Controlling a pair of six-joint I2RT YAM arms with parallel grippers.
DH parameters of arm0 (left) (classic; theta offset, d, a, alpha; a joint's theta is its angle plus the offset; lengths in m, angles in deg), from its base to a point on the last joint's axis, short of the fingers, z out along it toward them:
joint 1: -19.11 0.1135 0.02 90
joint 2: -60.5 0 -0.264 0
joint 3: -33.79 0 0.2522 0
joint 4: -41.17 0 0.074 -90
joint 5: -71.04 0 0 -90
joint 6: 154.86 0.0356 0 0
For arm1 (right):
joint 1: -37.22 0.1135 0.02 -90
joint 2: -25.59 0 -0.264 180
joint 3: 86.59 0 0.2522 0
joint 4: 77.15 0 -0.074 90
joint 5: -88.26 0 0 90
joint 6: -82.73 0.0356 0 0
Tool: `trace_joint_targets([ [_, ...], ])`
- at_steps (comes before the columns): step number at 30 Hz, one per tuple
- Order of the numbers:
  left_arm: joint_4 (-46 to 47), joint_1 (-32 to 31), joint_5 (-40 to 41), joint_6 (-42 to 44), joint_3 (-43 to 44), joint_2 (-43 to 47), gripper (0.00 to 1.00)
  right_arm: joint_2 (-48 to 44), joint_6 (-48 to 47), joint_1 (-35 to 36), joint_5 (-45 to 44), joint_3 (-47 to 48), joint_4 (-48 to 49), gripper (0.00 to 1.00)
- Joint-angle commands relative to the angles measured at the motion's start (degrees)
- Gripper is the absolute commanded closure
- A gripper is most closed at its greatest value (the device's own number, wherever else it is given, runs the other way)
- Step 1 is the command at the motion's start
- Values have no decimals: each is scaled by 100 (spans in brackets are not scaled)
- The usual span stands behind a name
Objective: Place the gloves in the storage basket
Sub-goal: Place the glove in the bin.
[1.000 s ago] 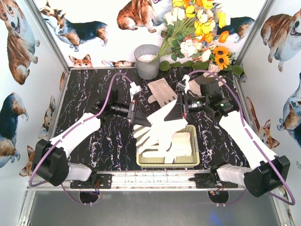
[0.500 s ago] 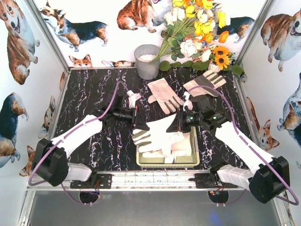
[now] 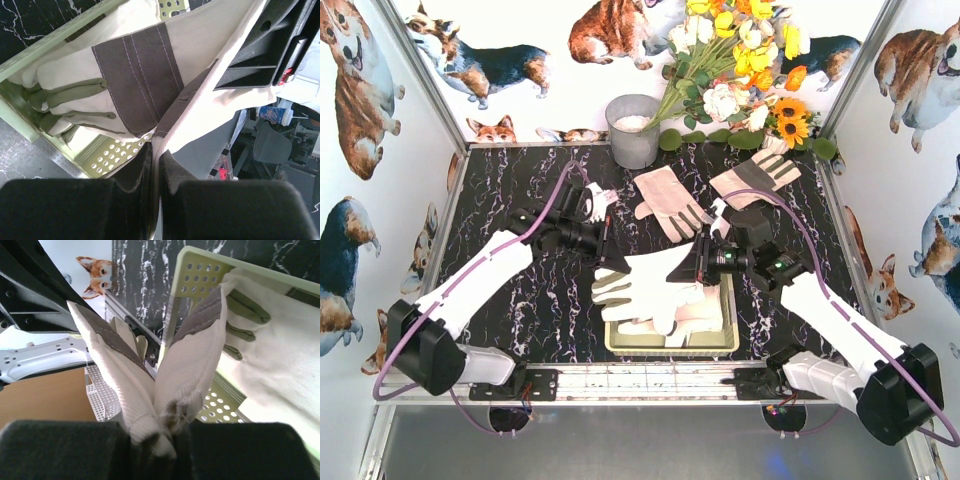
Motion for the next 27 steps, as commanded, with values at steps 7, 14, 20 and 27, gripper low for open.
trace_joint_targets([
  [7, -1233, 166, -66, -49, 720, 362, 100, -91, 248, -37, 290, -446, 260, 100],
  [14, -1096, 166, 1, 87, 501, 4, 100, 65, -277, -37, -833, -412, -570, 100],
  [20, -1040, 166, 199, 400, 529, -408, 100, 310, -432, -37, -1147, -467, -509, 100],
  [27, -945, 159, 374, 703, 490, -775, 100, 659, -615, -37, -1501, -518, -693, 100],
])
